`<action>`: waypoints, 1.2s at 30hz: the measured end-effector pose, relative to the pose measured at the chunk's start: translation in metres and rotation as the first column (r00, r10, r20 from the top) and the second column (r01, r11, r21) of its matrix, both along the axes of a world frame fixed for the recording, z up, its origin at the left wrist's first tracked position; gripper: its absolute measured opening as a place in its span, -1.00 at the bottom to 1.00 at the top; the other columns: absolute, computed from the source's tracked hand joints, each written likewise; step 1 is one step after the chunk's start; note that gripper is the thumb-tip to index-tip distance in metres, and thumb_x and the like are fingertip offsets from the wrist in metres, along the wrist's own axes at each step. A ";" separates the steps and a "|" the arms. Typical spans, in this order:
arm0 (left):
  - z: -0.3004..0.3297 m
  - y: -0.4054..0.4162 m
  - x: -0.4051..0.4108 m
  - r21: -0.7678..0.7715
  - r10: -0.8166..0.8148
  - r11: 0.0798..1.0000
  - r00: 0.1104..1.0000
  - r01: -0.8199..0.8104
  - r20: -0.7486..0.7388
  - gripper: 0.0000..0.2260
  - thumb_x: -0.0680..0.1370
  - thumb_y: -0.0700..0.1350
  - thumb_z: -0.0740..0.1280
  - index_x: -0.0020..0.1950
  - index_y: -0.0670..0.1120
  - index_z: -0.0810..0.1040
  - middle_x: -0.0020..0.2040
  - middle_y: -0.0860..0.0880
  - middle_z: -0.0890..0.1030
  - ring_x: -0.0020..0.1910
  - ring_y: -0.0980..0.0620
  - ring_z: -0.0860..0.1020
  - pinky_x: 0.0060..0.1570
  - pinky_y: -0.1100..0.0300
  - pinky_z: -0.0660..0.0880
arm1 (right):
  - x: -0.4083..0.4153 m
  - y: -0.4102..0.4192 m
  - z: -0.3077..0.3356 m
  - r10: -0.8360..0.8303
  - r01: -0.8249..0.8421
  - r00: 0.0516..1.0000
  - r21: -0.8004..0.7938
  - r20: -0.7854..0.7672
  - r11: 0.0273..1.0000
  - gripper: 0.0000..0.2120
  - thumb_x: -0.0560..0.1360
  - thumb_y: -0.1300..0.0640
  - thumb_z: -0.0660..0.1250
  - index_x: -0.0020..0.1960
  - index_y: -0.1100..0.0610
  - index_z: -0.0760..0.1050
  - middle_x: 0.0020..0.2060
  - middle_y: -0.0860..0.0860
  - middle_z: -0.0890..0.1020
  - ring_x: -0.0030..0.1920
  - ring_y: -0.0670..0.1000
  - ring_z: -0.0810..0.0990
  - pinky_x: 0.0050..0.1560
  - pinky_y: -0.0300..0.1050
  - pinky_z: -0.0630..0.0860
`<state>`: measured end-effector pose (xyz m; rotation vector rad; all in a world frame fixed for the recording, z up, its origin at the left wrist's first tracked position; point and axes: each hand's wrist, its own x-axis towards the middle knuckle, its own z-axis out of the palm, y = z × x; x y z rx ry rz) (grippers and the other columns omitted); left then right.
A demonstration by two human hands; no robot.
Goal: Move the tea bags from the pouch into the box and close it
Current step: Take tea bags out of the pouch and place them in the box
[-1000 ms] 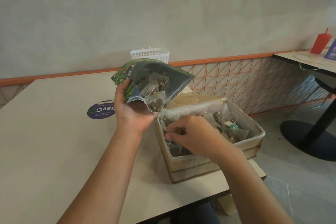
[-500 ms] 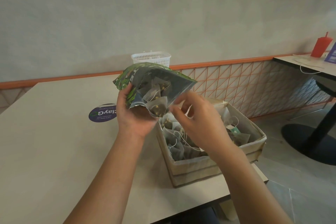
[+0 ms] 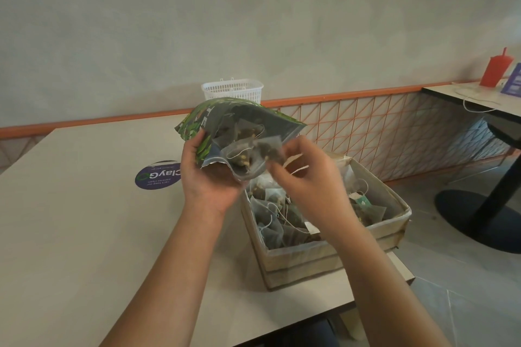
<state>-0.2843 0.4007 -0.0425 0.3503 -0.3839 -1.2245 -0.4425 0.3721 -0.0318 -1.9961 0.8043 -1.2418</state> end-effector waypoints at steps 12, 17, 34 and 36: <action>-0.001 -0.004 -0.001 -0.018 -0.007 1.000 0.999 0.006 -0.038 -0.71 0.42 0.08 0.32 0.03 -0.02 0.68 0.14 -0.09 0.66 0.13 -0.18 0.61 0.27 -0.08 0.44 | -0.049 -0.007 0.011 0.019 0.026 0.966 0.169 -0.258 0.985 -0.83 0.49 -0.04 0.39 -0.13 0.06 0.60 -0.23 -0.10 0.59 -0.36 -0.14 0.54 -0.42 -0.38 0.43; -0.001 -0.006 -0.005 -0.009 -0.013 1.000 0.999 0.012 -0.040 -0.72 0.43 0.08 0.32 -0.06 -0.03 0.73 0.13 -0.10 0.66 0.19 -0.20 0.57 0.31 -0.11 0.41 | -0.059 -0.012 -0.003 0.037 0.024 0.879 0.122 -0.475 0.992 -0.87 0.44 0.06 0.47 -0.03 -0.08 0.59 -0.16 -0.14 0.61 -0.33 -0.31 0.51 -0.39 -0.45 0.41; -0.003 -0.003 -0.007 -0.007 -0.018 1.000 1.000 0.018 0.012 -0.66 0.43 0.10 0.33 0.12 -0.01 0.67 0.27 -0.10 0.59 0.26 -0.18 0.54 0.25 -0.03 0.44 | -0.017 0.003 0.019 -0.162 0.109 0.950 -0.204 -0.266 0.973 -0.85 0.51 -0.07 0.35 0.07 -0.11 0.56 -0.34 -0.10 0.57 -0.31 -0.15 0.52 -0.29 -0.22 0.47; -0.003 -0.003 -0.008 0.011 -0.025 1.000 1.000 0.025 0.009 -0.62 0.45 0.12 0.31 0.20 -0.02 0.61 0.26 -0.11 0.57 0.22 -0.16 0.53 0.13 0.03 0.47 | -0.003 0.003 0.019 -0.151 0.094 0.919 -0.171 -0.364 0.981 -0.73 0.54 -0.13 0.29 0.23 -0.15 0.47 -0.39 -0.07 0.59 -0.36 -0.13 0.55 -0.36 -0.24 0.44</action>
